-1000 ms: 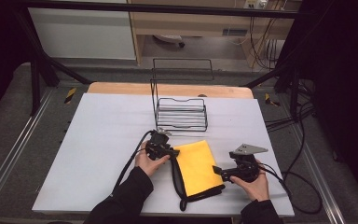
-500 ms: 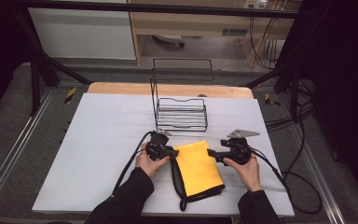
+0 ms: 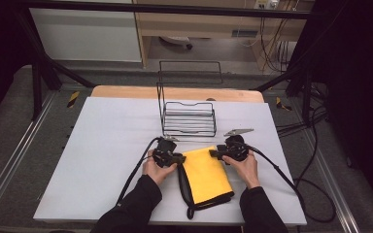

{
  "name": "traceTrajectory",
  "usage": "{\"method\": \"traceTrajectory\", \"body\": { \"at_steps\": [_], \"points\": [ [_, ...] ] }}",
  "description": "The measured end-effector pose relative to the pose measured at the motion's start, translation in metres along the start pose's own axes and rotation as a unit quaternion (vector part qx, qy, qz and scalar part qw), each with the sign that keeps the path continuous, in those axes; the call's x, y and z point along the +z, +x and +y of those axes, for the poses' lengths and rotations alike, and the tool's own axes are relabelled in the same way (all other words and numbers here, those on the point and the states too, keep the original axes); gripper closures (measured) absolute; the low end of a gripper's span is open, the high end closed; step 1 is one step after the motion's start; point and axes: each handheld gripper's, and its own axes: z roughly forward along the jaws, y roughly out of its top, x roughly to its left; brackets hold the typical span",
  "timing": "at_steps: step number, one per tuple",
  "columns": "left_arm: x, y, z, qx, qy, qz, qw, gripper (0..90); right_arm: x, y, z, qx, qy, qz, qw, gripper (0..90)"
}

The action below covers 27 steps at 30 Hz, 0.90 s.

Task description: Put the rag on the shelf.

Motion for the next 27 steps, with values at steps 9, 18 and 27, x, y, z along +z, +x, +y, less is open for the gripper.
{"method": "traceTrajectory", "body": {
  "at_steps": [9,18,27],
  "points": [
    [0.0,0.0,0.0,-0.002,-0.002,-0.001,1.0,75.9,0.0,0.002,-0.001,0.022,0.02,0.024,0.9993,75.7],
    [-0.001,0.0,-0.002,0.005,-0.012,-0.004,0.9999,76.6,-0.005,0.006,0.001,0.028,0.016,0.019,0.9993,83.2],
    [-0.01,-0.005,-0.001,0.003,-0.04,-0.002,0.9992,78.8,-0.023,0.014,0.002,0.016,-0.018,0.009,0.9997,83.3]
  ]
}}
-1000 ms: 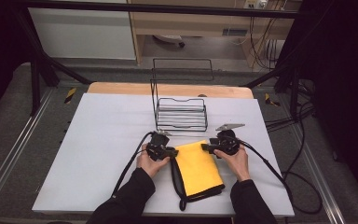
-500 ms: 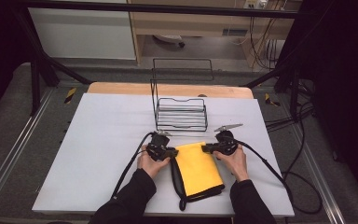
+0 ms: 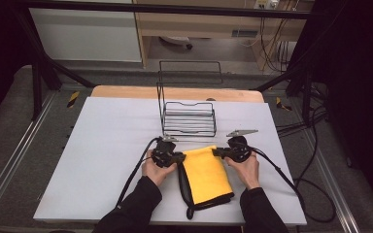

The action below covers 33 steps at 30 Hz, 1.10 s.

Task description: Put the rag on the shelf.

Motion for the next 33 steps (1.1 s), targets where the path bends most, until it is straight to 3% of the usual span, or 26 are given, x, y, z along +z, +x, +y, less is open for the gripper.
{"method": "traceTrajectory", "body": {
  "at_steps": [21,33],
  "points": [
    [-0.029,-0.014,0.007,0.021,-0.067,-0.013,0.9974,79.0,-0.041,0.021,0.0,-0.019,-0.075,-0.014,0.9969,83.3],
    [-0.051,-0.024,0.017,0.039,-0.11,-0.025,0.9929,79.0,-0.066,0.032,0.003,-0.024,-0.122,-0.022,0.9921,83.4]
  ]
}}
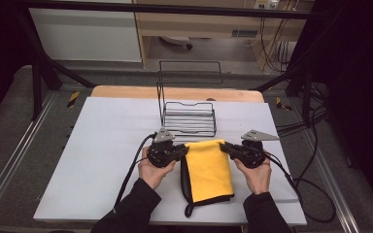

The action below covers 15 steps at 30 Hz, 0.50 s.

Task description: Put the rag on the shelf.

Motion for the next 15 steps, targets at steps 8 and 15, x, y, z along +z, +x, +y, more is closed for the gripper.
{"method": "traceTrajectory", "body": {
  "at_steps": [8,15],
  "points": [
    [-0.013,-0.004,0.007,0.008,-0.025,-0.002,0.9997,79.1,-0.01,0.008,0.009,-0.011,-0.023,-0.003,0.9997,83.4],
    [-0.019,-0.005,0.012,0.015,-0.037,0.002,0.9992,79.1,-0.015,0.013,0.014,-0.019,-0.037,-0.003,0.9991,83.5]
  ]
}}
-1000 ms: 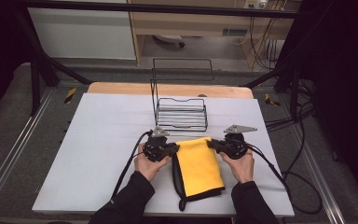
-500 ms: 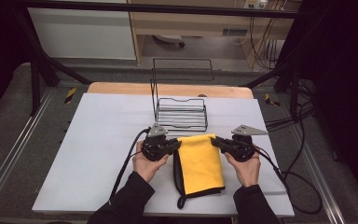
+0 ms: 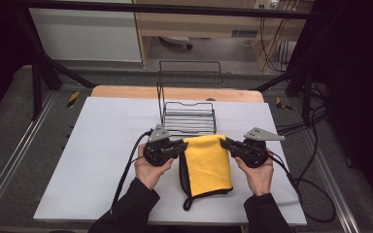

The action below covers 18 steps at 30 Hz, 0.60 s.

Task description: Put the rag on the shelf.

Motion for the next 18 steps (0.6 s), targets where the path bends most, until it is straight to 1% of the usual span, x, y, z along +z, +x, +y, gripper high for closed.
{"method": "traceTrajectory", "body": {
  "at_steps": [6,9,18],
  "points": [
    [-0.006,-0.002,0.006,0.005,-0.015,0.001,0.9999,79.1,-0.005,0.004,0.006,-0.004,-0.017,-0.002,0.9999,83.4],
    [-0.011,-0.003,0.009,0.008,-0.026,0.001,0.9996,79.1,-0.008,0.007,0.01,-0.013,-0.027,-0.006,0.9995,83.5],
    [-0.025,-0.006,0.023,0.02,-0.053,0.004,0.9984,79.1,-0.016,0.016,0.022,-0.025,-0.054,-0.01,0.9981,83.6]
  ]
}}
